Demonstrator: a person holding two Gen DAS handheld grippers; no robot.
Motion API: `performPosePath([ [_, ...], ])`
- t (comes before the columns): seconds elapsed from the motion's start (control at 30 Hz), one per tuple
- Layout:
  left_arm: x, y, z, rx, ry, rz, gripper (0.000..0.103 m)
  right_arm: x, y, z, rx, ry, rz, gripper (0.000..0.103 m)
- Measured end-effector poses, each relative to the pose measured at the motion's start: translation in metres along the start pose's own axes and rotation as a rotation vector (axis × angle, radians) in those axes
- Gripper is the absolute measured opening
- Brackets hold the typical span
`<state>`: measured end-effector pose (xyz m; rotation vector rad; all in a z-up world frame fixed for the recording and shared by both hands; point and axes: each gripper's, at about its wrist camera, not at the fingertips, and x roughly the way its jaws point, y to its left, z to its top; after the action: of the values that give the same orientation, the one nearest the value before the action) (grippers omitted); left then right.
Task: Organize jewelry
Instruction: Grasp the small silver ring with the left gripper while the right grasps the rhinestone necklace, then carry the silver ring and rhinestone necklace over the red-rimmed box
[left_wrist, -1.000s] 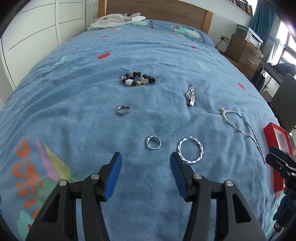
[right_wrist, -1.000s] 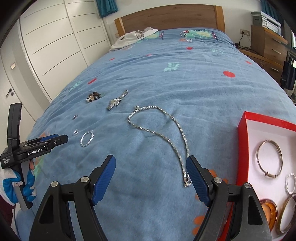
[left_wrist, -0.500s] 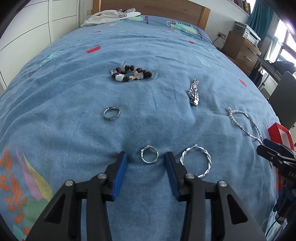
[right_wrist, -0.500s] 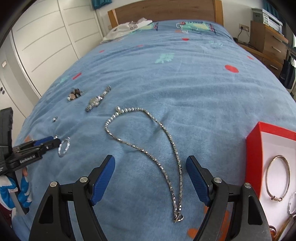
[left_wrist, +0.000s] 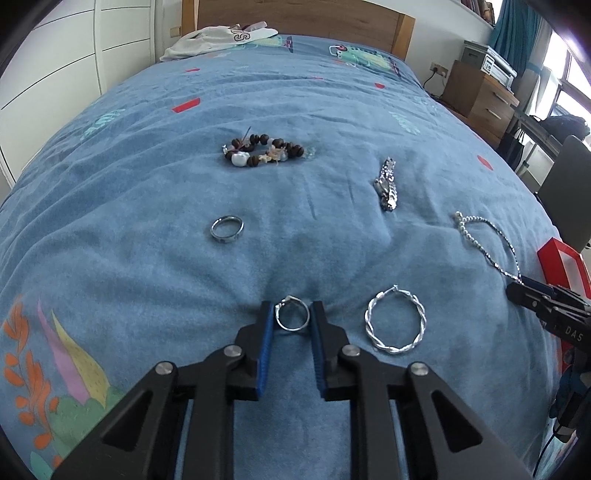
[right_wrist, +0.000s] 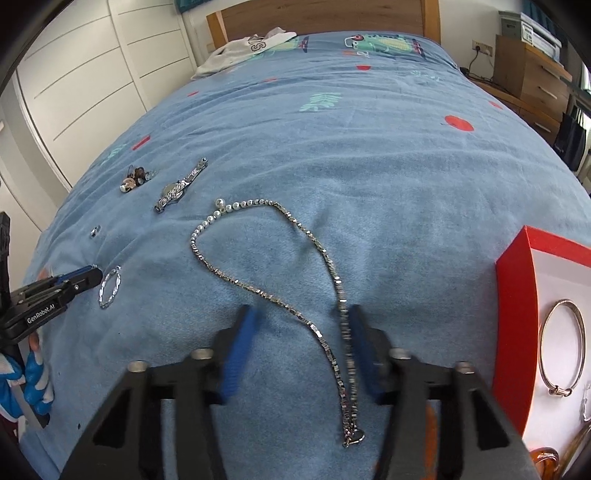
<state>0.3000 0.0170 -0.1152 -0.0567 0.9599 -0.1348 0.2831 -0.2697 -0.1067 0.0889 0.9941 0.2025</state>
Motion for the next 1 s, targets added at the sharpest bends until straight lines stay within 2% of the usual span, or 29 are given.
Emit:
performPosePath([
  [0.03,-0.001,0.0,0.0,-0.001,-0.002,0.0,0.018,-0.001,-0.001,0.0,0.002,0.003,0.009,0.035],
  [0.1,-0.004,0.0,-0.002,-0.007,-0.006,-0.004,0.018,-0.002,-0.001,-0.001,0.0,0.006,0.031,0.017],
  [0.2,-0.008,-0.001,-0.003,-0.016,-0.011,-0.01,0.018,-0.005,0.004,-0.005,-0.009,0.007,0.061,0.005],
  [0.63,-0.045,0.004,-0.009,-0.031,-0.041,0.0,0.018,-0.035,0.035,-0.024,-0.037,-0.047,0.155,0.005],
  [1.0,-0.1,-0.004,-0.016,-0.027,-0.097,-0.016,0.018,-0.103,0.042,-0.026,-0.047,-0.139,0.165,0.005],
])
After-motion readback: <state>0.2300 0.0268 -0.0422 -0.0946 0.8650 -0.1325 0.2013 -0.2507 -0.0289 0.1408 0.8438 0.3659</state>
